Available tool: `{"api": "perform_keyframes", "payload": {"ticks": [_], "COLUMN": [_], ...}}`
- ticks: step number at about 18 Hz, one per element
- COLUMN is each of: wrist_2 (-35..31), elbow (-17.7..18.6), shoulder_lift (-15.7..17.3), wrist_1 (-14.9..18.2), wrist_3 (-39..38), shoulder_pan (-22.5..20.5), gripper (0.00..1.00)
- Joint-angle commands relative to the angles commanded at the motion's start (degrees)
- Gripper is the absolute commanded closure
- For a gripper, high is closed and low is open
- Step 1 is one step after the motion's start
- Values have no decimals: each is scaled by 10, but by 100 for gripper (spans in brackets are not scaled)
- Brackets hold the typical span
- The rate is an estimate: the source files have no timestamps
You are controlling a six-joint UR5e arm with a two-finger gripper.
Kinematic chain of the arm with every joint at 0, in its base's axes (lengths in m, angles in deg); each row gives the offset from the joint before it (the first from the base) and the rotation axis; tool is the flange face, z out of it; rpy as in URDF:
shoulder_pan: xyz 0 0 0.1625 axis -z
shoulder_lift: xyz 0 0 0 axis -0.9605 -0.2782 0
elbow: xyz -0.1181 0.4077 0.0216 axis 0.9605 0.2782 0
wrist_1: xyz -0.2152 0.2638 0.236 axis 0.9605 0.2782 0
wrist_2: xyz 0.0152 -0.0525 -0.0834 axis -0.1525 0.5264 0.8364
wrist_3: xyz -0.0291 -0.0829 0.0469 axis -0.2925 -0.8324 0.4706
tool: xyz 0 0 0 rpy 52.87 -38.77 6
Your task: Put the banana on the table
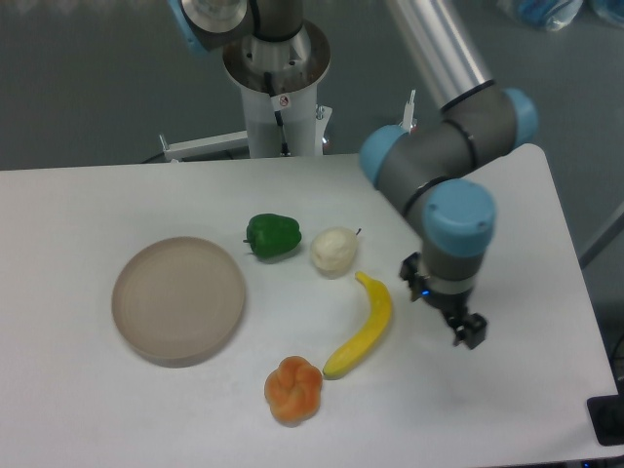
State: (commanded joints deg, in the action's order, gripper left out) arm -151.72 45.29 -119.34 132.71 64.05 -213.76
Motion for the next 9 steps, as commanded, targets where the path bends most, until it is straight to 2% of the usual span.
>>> {"api": "perform_keyframes", "payload": {"ticks": [3,9], "wrist_2": [33,35], "elbow": [-3,-4], "shoulder_lift": [-10,-20], "wrist_1": [-1,-6], "wrist_3": [3,29], "shoulder_pan": [-30,-34], "gripper": [0,0]}}
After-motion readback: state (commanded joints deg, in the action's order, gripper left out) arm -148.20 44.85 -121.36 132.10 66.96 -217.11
